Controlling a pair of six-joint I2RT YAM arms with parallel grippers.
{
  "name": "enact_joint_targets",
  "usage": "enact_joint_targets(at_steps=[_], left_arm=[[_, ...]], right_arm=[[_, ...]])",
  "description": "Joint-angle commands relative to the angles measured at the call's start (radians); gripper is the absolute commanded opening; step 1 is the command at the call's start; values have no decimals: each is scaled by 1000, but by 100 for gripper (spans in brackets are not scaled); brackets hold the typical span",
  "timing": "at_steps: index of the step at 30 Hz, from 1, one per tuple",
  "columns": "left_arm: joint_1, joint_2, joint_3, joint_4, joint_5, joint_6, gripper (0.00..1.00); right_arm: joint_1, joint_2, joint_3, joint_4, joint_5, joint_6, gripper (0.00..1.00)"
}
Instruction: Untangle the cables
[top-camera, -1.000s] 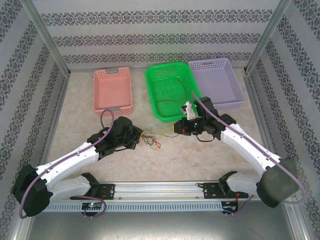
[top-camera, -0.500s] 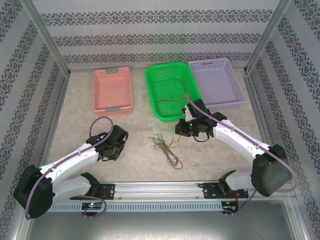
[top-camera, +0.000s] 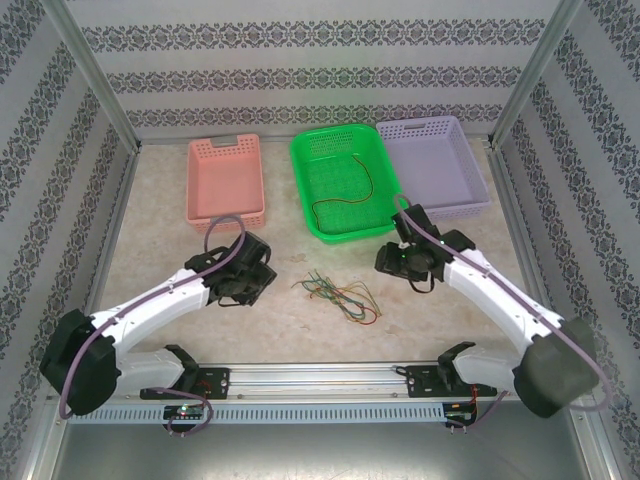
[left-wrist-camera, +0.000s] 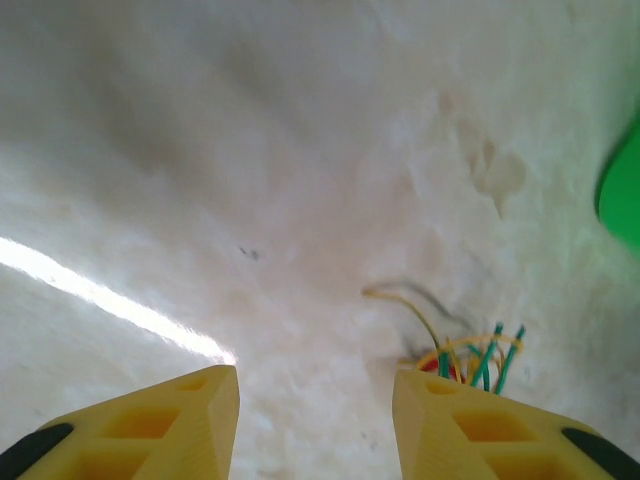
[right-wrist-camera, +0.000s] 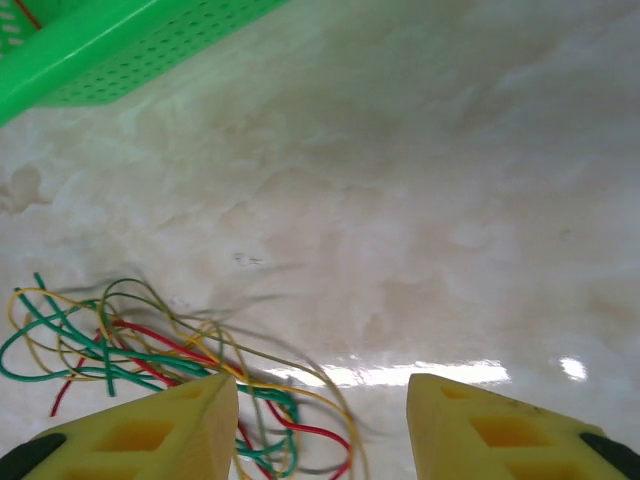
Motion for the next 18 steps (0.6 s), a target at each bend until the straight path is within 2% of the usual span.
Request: enact_joint_targets(at_steps=[1,6,12,15,18], left_arm=[[-44,51,43,29,87,2,46],[-99,187,138,45,154,23,49],[-156,320,238,75,166,39,50],[-174,387,288,89,172,59,51],[-184,439,325,99,180,61,51]], right_arm=[[22,-31,-59,-45,31,38,45],[148,-7,-79,60,-14,-27,45],[182,96,-51,60,-59,-92,42],[184,122,-63,73,-56,-98,36],[179,145,-64,104,-49,-110,25]])
